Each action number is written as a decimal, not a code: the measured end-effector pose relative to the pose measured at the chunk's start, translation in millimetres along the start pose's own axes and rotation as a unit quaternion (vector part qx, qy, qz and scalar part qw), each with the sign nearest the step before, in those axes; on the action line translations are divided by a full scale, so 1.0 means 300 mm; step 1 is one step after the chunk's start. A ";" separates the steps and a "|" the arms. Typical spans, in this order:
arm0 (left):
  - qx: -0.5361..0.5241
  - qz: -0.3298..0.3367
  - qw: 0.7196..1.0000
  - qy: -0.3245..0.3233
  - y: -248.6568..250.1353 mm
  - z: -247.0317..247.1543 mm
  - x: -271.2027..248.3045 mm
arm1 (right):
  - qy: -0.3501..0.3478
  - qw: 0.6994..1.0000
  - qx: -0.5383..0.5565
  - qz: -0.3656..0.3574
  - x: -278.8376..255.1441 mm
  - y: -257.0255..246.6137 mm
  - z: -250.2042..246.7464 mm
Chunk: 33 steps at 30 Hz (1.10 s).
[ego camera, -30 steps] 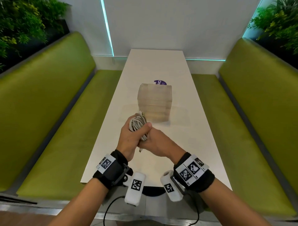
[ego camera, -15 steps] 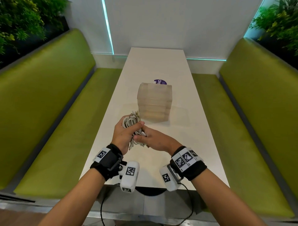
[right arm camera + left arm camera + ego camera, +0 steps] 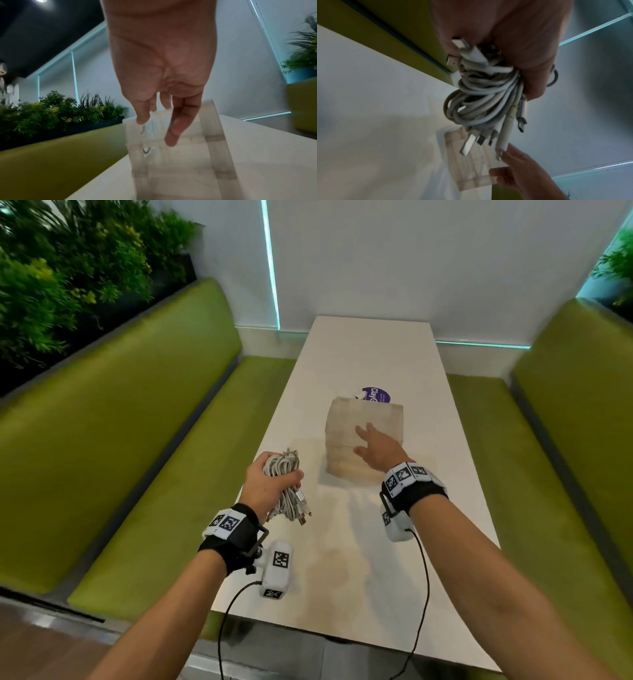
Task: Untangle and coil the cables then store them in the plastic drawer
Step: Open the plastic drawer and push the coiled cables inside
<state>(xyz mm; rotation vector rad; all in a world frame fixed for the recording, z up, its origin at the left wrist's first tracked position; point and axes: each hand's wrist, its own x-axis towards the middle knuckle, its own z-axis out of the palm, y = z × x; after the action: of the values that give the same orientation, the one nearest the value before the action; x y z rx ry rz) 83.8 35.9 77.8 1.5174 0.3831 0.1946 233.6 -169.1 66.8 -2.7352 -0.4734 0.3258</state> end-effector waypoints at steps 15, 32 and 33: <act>0.061 -0.046 0.994 -0.074 -0.071 0.021 -0.068 | -0.049 0.967 0.239 -0.075 -0.494 0.121 0.091; 0.086 -0.090 0.984 -0.125 -0.097 0.037 -0.107 | 0.151 0.959 0.229 -0.070 -0.644 0.073 0.192; 0.085 -0.091 0.984 -0.125 -0.100 0.038 -0.107 | 0.234 0.943 0.220 -0.082 -0.679 0.060 0.217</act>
<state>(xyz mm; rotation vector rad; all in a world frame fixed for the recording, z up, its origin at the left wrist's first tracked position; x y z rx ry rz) 54.8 12.2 52.2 1.6410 0.3404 -0.1756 33.4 -239.5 33.9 -2.2134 -0.4268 -0.2379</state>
